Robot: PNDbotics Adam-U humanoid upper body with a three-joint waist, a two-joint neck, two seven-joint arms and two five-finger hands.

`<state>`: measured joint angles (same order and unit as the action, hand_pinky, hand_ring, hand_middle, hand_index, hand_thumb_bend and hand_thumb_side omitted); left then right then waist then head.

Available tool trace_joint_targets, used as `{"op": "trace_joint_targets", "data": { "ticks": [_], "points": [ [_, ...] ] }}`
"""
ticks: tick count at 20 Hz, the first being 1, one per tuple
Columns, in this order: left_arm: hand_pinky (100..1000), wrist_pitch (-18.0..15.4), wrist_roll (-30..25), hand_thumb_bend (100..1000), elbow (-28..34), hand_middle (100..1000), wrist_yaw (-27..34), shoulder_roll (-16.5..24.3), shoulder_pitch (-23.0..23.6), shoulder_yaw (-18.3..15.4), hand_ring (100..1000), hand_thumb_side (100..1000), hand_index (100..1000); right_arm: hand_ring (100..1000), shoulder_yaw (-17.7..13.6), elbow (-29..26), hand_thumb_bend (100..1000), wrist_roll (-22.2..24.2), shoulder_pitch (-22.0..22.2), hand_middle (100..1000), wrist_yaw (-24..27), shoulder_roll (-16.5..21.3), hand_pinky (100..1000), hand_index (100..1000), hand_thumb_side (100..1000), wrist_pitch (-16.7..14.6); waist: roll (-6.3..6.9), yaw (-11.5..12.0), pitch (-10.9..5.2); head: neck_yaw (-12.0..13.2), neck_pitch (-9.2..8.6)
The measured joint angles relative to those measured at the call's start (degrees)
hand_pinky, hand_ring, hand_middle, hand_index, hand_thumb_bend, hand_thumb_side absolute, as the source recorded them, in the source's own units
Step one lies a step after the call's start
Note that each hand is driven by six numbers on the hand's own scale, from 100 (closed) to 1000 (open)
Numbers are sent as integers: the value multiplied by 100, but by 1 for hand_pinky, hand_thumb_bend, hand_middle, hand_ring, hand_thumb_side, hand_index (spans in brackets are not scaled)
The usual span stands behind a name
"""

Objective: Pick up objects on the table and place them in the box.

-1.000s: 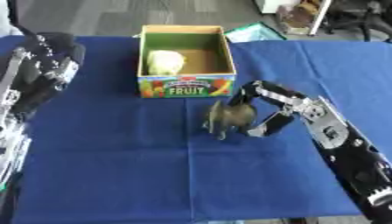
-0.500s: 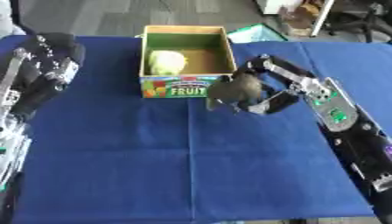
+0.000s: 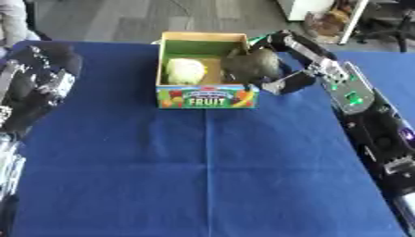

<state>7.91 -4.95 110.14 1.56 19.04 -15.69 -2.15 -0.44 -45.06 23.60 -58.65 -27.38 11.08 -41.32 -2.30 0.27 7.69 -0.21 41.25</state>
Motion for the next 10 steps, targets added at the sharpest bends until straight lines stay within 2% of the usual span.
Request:
{"op": "trace_joint_targets", "data": {
  "ticks": [10],
  "points": [
    [668, 8, -252, 338, 84, 618, 188, -137, -320, 211, 773, 403, 730, 565, -325, 437, 167, -1205, -195, 392, -886, -35, 613, 573, 100, 421, -38, 597, 125, -501, -209]
  ]
}}
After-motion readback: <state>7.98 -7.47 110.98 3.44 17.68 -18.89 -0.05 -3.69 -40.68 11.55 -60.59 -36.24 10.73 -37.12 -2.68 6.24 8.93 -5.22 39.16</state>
